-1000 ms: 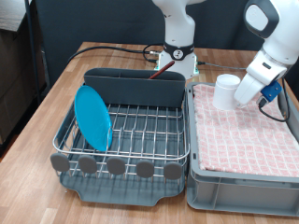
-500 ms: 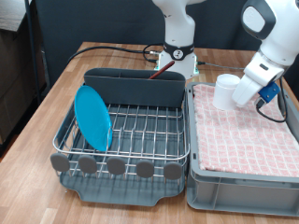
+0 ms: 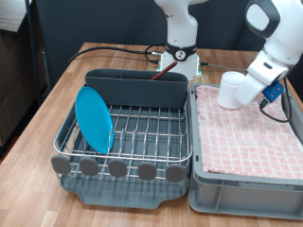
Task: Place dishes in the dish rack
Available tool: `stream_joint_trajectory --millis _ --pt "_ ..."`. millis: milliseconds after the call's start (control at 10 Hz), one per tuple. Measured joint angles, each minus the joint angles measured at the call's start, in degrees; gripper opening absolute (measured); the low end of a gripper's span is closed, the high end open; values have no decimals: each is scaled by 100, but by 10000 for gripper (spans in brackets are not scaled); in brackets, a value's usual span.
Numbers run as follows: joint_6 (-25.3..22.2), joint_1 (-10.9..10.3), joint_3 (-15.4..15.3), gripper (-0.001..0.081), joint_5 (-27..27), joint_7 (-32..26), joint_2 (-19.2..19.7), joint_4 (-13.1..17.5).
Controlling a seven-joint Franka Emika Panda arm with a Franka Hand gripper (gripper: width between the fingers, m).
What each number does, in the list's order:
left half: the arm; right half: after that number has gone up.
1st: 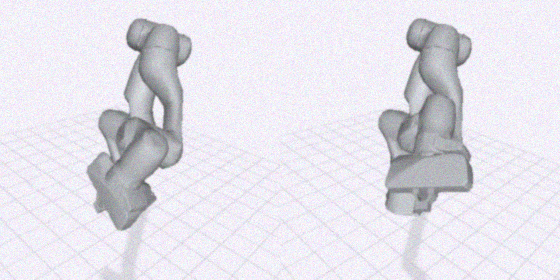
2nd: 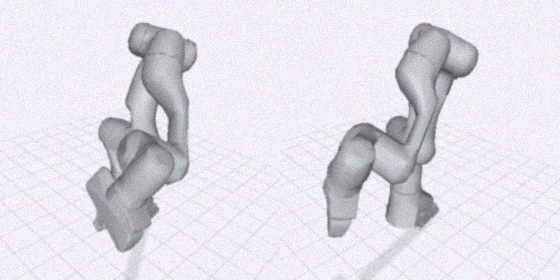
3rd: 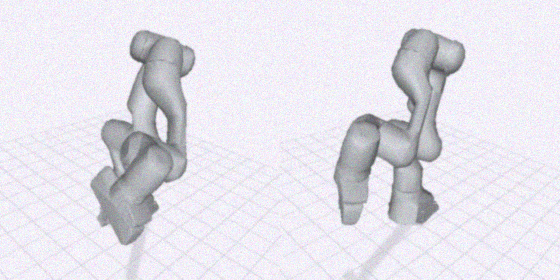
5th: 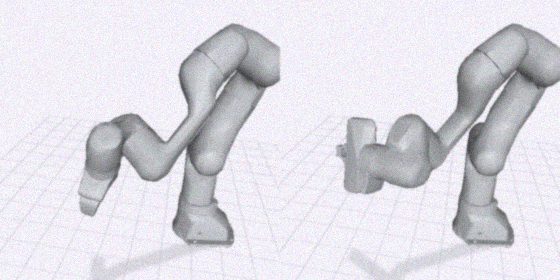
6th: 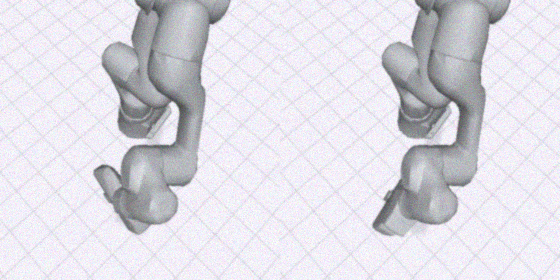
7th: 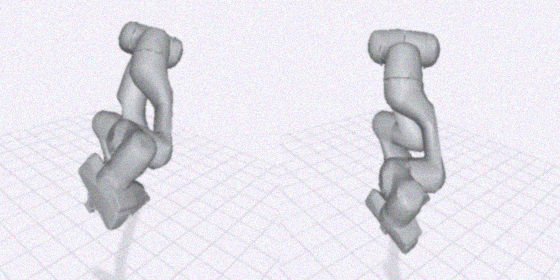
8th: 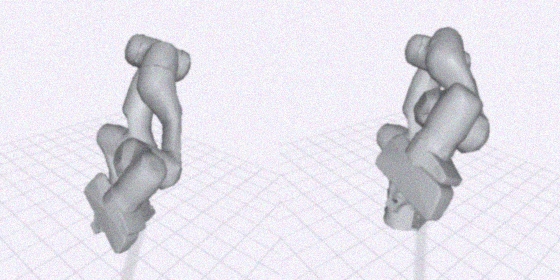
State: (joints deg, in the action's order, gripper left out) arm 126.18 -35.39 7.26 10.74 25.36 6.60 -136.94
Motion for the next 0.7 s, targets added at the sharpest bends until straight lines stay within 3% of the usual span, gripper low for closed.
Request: stream_joint_trajectory --millis 700 --pt "-596 3 124 72 82 438 -702 564"
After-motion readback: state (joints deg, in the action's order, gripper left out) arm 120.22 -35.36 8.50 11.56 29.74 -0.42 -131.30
